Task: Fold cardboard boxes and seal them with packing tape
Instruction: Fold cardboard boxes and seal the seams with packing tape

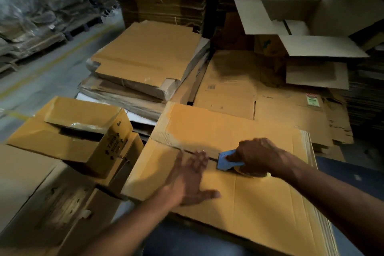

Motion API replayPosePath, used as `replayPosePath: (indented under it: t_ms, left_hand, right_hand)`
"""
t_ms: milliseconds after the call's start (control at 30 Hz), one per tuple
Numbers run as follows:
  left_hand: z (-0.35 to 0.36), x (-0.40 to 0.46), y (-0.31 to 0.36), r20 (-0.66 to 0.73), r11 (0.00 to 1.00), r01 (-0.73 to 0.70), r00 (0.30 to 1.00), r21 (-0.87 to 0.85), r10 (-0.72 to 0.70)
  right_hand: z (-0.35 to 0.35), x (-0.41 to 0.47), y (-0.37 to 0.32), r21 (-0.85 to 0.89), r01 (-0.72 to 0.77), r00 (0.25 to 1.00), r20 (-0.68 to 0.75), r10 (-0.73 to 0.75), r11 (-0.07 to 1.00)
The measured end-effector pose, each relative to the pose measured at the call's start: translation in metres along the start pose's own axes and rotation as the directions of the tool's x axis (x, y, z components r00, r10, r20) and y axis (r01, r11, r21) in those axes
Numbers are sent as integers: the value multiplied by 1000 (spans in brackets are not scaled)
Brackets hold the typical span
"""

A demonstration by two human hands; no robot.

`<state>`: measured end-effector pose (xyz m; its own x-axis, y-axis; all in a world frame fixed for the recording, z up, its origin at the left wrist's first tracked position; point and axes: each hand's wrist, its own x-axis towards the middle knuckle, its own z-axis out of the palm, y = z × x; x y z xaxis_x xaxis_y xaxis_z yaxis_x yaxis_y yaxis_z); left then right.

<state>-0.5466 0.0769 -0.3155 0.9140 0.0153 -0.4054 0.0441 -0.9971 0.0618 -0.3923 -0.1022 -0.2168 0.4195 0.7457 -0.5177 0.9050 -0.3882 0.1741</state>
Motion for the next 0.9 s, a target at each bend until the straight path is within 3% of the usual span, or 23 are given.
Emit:
replayPosePath:
  t_ms: [100, 200, 333, 433, 667, 767, 833, 900]
  left_hand:
    - [-3, 10, 27, 33, 992, 40, 999, -118, -36]
    - [3, 7, 15, 11, 997, 33, 999, -67, -33]
    - [12, -6, -13, -107, 988, 153, 982, -20, -154]
    - [10, -7, -8, -102, 982, 187, 977, -12, -187]
    - [-2, 10, 49, -63, 997, -3, 998, -71, -2]
    - [5, -4, 13, -115, 991, 131, 984, -30, -134]
    - [10, -22, -24, -208, 960, 280, 939, -8, -275]
    - [9, -35, -51, -210, 915, 402, 898, 35, -386]
  right_hand:
    - [2, 2, 1, 16, 2, 1000, 8, -2, 1000]
    - [3, 4, 3, 41, -17, 999, 34, 16, 999]
    - [0, 3, 3, 6, 0, 999, 34, 0, 1000]
    - [1, 1, 0, 0, -3, 999, 32, 3, 1000]
    - [3, 0, -3, 15, -16, 1000, -5, 16, 1000]
    - [2, -3, -1, 26, 2, 1000, -10, -2, 1000]
    - [2, -5, 0, 28, 12, 1000, -16, -11, 1000]
    - [3, -6, 0, 20, 14, 1000, -24, -14, 1000]
